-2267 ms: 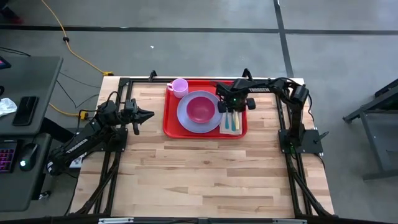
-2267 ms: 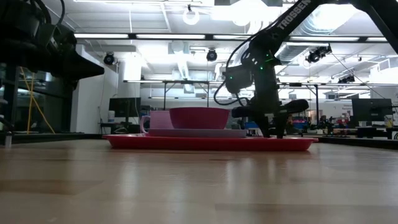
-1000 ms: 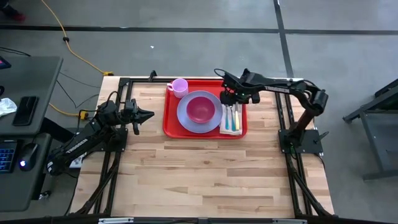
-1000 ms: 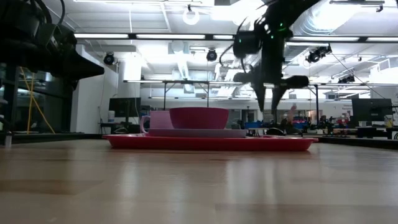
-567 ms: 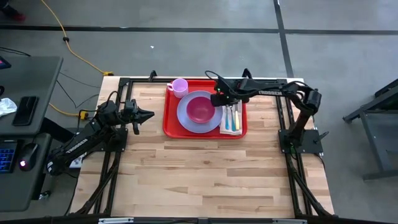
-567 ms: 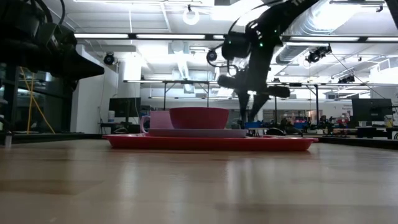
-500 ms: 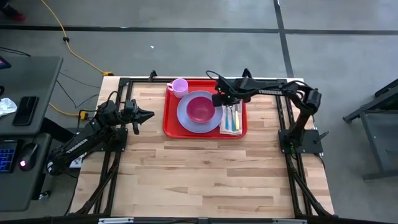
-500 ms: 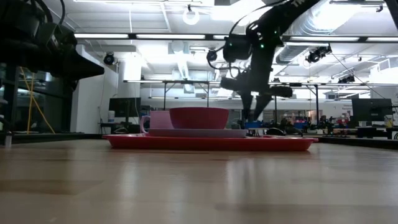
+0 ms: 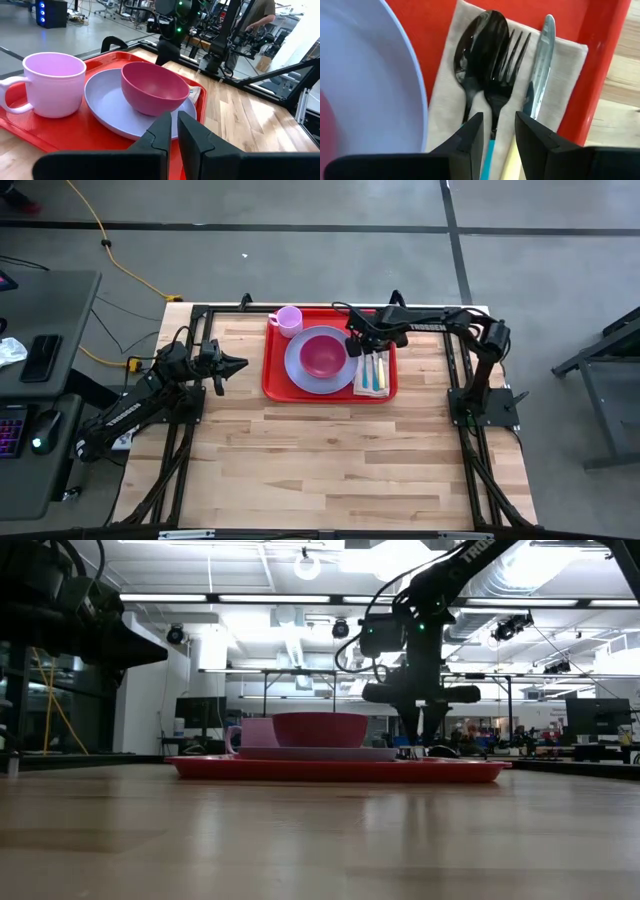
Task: Set up tray
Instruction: Adjust the blue fork
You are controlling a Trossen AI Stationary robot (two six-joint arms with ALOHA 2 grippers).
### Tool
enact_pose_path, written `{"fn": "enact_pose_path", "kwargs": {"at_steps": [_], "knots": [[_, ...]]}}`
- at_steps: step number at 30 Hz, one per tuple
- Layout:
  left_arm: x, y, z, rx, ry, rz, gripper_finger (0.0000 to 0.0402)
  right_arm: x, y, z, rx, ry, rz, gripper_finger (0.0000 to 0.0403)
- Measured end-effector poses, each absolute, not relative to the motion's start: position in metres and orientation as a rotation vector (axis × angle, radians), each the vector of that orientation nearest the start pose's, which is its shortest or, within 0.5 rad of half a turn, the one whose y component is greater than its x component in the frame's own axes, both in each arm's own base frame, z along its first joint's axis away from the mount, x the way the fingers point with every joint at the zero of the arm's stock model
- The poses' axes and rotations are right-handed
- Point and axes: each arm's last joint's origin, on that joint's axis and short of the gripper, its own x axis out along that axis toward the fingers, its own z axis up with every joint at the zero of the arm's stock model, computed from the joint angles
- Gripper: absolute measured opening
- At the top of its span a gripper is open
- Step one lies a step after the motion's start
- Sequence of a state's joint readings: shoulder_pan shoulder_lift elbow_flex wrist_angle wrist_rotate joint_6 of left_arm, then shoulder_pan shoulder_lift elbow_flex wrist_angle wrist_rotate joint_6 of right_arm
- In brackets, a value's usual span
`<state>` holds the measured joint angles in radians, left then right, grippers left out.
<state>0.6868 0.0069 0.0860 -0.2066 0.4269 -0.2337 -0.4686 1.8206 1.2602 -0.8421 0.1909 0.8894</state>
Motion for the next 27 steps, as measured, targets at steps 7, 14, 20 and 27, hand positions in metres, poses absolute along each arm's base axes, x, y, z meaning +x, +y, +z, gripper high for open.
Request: {"fn": "enact_pose_path", "kwargs": {"at_steps": [7,14,20,27], "knots": [[0.076,0.047,0.173,-0.299,0.077,0.275,0.0062,0.302,-0.157,0.185,0.889,1.097,-1.129,0.0089],[0.076,0.047,0.173,-0.299,0.077,0.275,0.0062,0.302,-0.156,0.185,0.876,1.12,-1.106,0.0089],[0.076,0.047,0.173,-0.299,0.077,0.275,0.0062,0.301,-0.155,0.185,0.868,1.132,-1.114,0.0089],[0.076,0.047,0.173,-0.298,0.076,0.274,0.0062,0.304,-0.149,0.185,0.84,1.136,-1.105,0.0089]]}}
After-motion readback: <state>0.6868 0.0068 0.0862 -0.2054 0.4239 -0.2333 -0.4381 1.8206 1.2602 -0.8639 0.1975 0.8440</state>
